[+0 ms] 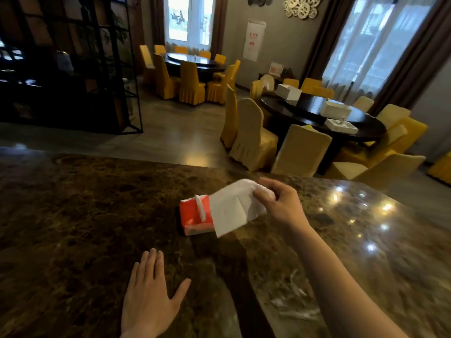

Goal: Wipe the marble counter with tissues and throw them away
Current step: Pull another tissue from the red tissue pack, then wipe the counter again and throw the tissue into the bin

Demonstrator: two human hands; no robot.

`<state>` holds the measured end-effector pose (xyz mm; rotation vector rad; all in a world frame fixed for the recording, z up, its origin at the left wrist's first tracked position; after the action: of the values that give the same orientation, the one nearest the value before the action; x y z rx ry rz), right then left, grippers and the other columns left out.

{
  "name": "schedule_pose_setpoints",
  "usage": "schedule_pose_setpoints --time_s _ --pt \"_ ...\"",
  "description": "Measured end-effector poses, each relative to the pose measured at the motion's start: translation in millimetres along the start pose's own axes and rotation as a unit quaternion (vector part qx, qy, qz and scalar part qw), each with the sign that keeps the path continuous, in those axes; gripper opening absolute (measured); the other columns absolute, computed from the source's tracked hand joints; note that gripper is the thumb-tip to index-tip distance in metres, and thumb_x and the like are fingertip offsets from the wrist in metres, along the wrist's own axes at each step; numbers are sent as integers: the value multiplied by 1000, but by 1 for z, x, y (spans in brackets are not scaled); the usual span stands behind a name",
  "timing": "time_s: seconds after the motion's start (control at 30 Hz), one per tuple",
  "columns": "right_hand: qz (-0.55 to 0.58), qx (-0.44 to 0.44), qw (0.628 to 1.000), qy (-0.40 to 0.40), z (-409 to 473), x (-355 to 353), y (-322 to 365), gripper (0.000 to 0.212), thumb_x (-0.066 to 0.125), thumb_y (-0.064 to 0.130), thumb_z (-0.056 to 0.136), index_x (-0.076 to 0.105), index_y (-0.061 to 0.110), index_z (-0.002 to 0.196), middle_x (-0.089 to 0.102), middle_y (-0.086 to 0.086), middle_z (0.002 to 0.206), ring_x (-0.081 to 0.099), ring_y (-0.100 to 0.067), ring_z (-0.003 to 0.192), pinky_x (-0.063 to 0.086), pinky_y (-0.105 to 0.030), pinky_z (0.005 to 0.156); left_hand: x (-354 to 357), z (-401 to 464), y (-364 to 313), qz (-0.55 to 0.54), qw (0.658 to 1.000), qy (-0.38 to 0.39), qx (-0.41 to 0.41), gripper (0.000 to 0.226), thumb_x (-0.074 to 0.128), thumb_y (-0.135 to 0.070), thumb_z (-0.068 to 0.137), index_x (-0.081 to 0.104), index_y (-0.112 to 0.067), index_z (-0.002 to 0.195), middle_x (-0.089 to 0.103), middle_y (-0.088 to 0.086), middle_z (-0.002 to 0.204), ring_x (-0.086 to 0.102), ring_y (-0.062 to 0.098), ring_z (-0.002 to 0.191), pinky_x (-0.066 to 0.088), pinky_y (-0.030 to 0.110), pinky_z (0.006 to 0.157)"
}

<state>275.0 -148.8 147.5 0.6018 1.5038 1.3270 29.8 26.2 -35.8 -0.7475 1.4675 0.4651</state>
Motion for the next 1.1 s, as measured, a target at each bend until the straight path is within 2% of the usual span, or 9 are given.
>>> schedule_pose_setpoints --time_s 0.1,0.17,0.3,0.47,0.6,0.67,0.77,0.97,1.1 --pt "0 58 997 -45 -31 -68 -42 14 62 33 99 75 30 101 72 6 101 67 -19 96 60 -37 68 -2 1 -9 28 999 -19 22 106 -1 -86 79 4 -19 161 2 3 170 -1 20 155 -1 41 126" --pt "25 95 992 -85 -49 -104 -65 18 60 31 100 76 29 91 75 1 91 70 -24 88 61 -46 70 -8 0 -16 37 996 -48 58 99 -2 -79 82 14 -22 161 15 0 169 8 19 155 6 40 126" --pt "20 140 970 -197 -86 -171 -109 15 63 21 98 77 26 94 75 -1 94 69 -24 91 60 -51 81 -7 1 -49 -21 995 -49 86 87 21 -74 89 26 -22 158 27 -1 165 18 16 153 12 37 125" --pt "-237 31 903 -356 -122 -230 -112 29 64 5 91 76 20 113 78 -6 102 70 -23 88 51 -33 79 15 -3 -103 -62 989 -7 137 85 26 -73 93 16 -23 160 17 -4 168 8 14 154 4 33 124" --pt "-356 -14 912 -202 -126 -199 -136 46 64 -3 87 69 20 127 69 -6 129 64 -25 118 49 -39 99 30 -4 -120 -52 986 13 159 87 10 -74 89 5 -25 161 3 -5 170 -6 13 154 -2 36 126" --pt "-371 38 925 -76 -133 -170 -172 49 58 6 95 58 25 140 49 -7 152 41 -23 142 33 -37 115 35 -3 -120 -49 986 16 158 90 1 -75 85 2 -28 161 0 -6 170 -10 13 154 -3 37 126" --pt "-409 90 905 72 -147 -133 -212 51 41 37 106 31 31 156 16 -7 167 6 -25 154 12 -38 122 35 -2 -118 -47 986 15 160 89 0 -76 85 3 -30 161 -1 -7 169 -10 12 153 -3 37 126" --pt "-477 61 877 1 -139 -140 -203 59 16 52 106 11 31 160 7 -6 168 -5 -22 154 2 -36 123 31 -4 -120 -57 986 16 157 87 5 -75 86 5 -30 160 1 -6 169 -10 12 153 -3 37 126" --pt "-485 73 868 86 -140 -120 -214 57 16 46 108 1 28 160 -10 -6 168 -18 -21 152 -6 -35 123 32 -2 -120 -57 986 17 156 89 4 -76 85 7 -30 161 3 -6 169 -9 12 153 -3 37 126"
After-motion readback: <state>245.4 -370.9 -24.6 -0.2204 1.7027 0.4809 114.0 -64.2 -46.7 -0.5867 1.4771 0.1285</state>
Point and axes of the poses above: each hand's wrist, its own z-axis towards the middle knuckle, its own x-axis out of the palm, y = z × x, the point moved 7 cm from there along z, towards the middle knuckle
